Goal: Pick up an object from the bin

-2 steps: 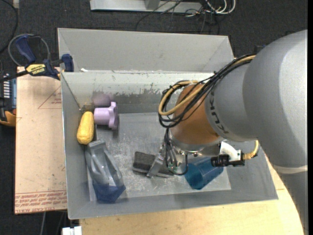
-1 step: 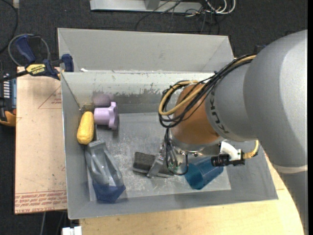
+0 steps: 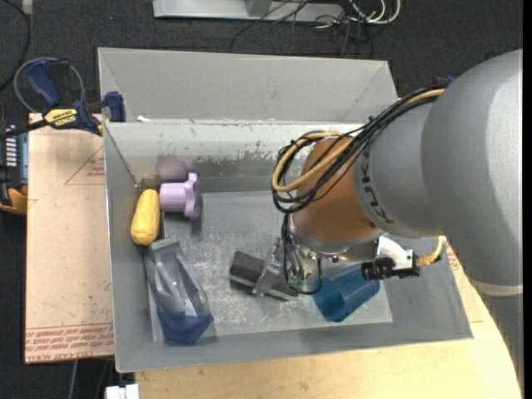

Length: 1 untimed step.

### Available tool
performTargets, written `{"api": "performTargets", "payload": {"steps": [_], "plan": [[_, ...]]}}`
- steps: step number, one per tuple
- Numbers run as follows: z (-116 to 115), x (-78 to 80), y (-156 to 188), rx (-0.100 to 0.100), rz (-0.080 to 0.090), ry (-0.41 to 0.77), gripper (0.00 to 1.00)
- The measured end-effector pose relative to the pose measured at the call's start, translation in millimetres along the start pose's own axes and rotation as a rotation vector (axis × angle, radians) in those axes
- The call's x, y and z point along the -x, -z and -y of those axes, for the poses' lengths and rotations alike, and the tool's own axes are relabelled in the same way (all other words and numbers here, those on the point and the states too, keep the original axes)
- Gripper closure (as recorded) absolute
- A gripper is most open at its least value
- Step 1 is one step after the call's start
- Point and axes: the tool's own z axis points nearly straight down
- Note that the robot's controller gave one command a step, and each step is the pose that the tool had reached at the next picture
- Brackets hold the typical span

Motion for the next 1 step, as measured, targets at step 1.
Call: {"api": "performTargets", "payload": {"steps": [1], "plan": [[0.3,-0.2,12.1,-0.001,-0.002,0.001,1.00]]}}
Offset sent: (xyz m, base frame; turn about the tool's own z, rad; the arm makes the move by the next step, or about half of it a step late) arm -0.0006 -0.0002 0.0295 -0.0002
